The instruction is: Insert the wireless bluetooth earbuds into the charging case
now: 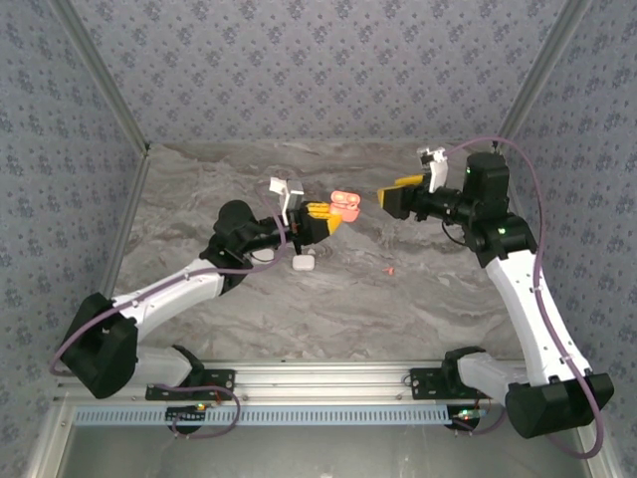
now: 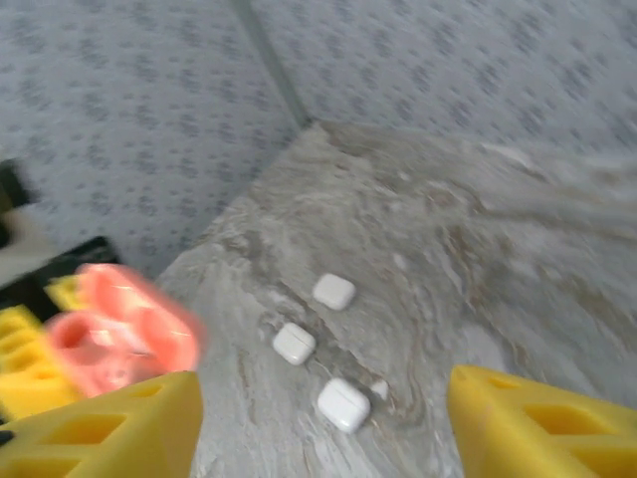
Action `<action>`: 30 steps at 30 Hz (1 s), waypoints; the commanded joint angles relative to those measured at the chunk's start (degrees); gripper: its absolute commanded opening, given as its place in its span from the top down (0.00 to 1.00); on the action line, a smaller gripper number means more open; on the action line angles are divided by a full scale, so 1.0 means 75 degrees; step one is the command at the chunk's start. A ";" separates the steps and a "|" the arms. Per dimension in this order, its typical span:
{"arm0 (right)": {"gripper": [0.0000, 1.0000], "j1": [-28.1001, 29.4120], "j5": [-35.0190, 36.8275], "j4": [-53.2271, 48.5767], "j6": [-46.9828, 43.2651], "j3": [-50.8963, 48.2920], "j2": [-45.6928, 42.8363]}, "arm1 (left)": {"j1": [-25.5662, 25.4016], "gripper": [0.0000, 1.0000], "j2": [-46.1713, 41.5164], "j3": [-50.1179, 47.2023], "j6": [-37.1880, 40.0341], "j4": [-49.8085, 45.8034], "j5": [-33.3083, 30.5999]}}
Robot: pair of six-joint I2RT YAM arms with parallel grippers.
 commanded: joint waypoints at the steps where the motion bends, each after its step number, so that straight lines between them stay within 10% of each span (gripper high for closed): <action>1: 0.37 -0.0194 0.1491 -0.1530 0.0571 -0.0507 0.0278 | -0.0056 1.00 -0.0450 0.0089 0.0466 -0.0175 -0.0182; 11: 0.41 0.0445 0.3566 -0.1689 0.0813 -0.2152 0.1849 | -0.0055 1.00 -0.0764 0.0133 0.0812 -0.0656 -0.0272; 30: 0.62 0.0790 0.3702 -0.0389 0.1053 -0.2379 0.3743 | -0.0058 1.00 -0.0658 0.0200 0.0777 -0.0688 -0.0228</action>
